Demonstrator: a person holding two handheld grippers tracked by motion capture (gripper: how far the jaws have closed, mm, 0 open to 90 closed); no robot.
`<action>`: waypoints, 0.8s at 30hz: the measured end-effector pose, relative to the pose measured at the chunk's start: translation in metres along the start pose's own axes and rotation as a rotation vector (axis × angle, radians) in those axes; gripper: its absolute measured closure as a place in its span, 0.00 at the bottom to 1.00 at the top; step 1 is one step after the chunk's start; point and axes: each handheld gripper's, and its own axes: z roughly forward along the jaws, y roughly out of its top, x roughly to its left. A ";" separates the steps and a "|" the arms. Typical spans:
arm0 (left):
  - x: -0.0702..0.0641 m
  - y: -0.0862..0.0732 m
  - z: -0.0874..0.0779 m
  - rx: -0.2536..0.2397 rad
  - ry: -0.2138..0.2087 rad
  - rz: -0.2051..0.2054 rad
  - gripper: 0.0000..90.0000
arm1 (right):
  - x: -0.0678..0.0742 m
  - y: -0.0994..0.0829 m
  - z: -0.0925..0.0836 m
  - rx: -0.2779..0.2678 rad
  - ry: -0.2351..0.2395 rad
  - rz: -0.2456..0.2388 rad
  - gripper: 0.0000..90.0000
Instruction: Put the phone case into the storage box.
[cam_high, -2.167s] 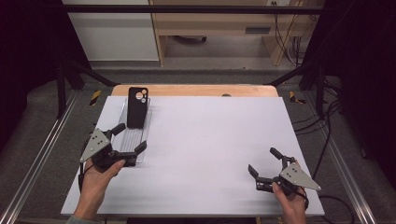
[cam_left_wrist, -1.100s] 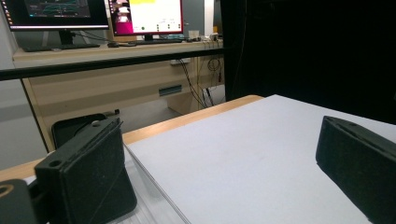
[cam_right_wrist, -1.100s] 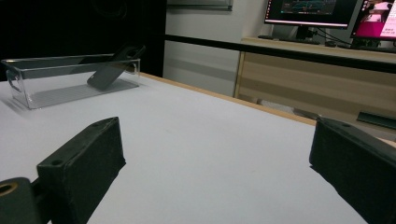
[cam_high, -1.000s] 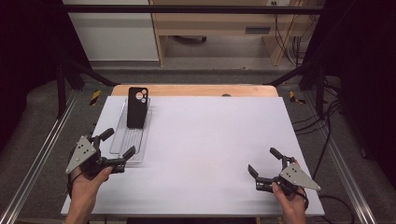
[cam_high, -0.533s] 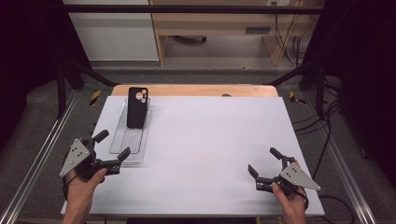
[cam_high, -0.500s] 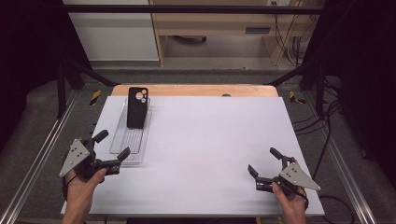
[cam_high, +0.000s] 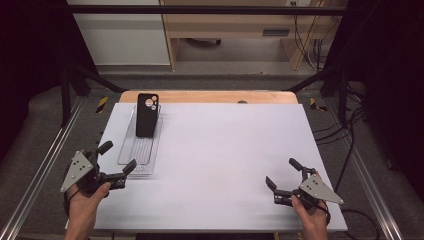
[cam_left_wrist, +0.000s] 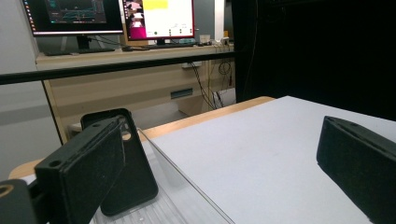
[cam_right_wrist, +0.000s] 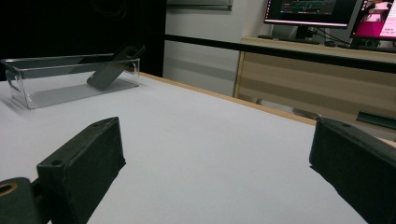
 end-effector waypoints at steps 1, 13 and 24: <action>0.000 0.000 0.000 -0.002 0.000 0.000 0.01 | 0.000 0.000 0.000 0.000 0.000 -0.001 0.04; 0.001 -0.005 -0.003 -0.004 0.003 0.001 0.01 | 0.000 0.000 0.000 0.001 -0.002 0.003 0.04; 0.001 -0.009 -0.005 0.003 0.000 0.007 0.01 | 0.000 0.000 0.000 0.002 0.000 0.000 0.04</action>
